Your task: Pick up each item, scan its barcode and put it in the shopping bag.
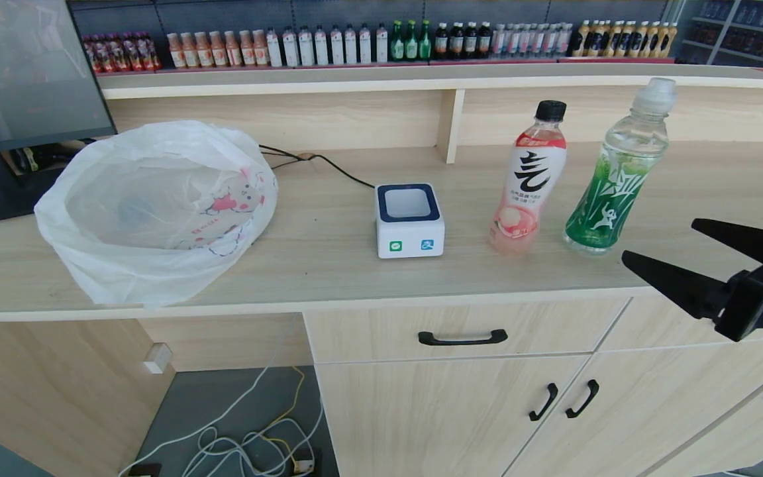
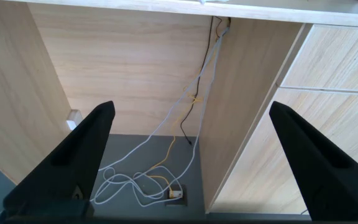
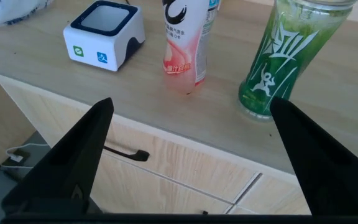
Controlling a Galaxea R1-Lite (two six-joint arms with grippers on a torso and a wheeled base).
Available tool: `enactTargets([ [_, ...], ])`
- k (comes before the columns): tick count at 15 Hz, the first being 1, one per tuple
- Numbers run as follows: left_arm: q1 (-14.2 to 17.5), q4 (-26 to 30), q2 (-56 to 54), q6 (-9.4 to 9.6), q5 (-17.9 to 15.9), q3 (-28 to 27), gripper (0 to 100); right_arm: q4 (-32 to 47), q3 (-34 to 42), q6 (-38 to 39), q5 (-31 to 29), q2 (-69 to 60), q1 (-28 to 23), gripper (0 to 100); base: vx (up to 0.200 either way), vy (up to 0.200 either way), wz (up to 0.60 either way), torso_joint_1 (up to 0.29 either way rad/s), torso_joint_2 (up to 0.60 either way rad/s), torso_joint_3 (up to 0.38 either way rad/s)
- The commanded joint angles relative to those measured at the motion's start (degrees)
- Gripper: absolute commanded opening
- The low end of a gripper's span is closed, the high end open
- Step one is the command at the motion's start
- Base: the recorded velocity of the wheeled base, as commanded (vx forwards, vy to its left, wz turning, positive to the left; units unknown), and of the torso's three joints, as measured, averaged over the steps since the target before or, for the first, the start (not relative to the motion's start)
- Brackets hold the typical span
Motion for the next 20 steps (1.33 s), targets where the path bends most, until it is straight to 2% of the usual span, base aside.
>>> enactTargets([
  [1, 0.0, 0.0, 0.0, 0.0, 0.0, 0.0, 100, -0.8, 0.0, 0.1, -0.8, 3.2, 2.6, 100, 0.0, 0.0, 0.0, 0.0, 0.0, 0.0],
  [11, 0.0, 0.0, 0.0, 0.0, 0.0, 0.0, 100, -1.2, -7.3, 0.6, -2.4, 13.0, 2.5, 100, 0.0, 0.0, 0.0, 0.0, 0.0, 0.0],
  [17, 0.0, 0.0, 0.0, 0.0, 0.0, 0.0, 100, -3.7, -8.5, 0.7, -3.0, 15.4, 2.5, 100, 0.0, 0.0, 0.0, 0.0, 0.0, 0.0],
  [20, 0.0, 0.0, 0.0, 0.0, 0.0, 0.0, 100, -3.7, -10.1, 3.7, -3.3, 17.5, 2.4, 100, 0.0, 0.0, 0.0, 0.0, 0.0, 0.0],
])
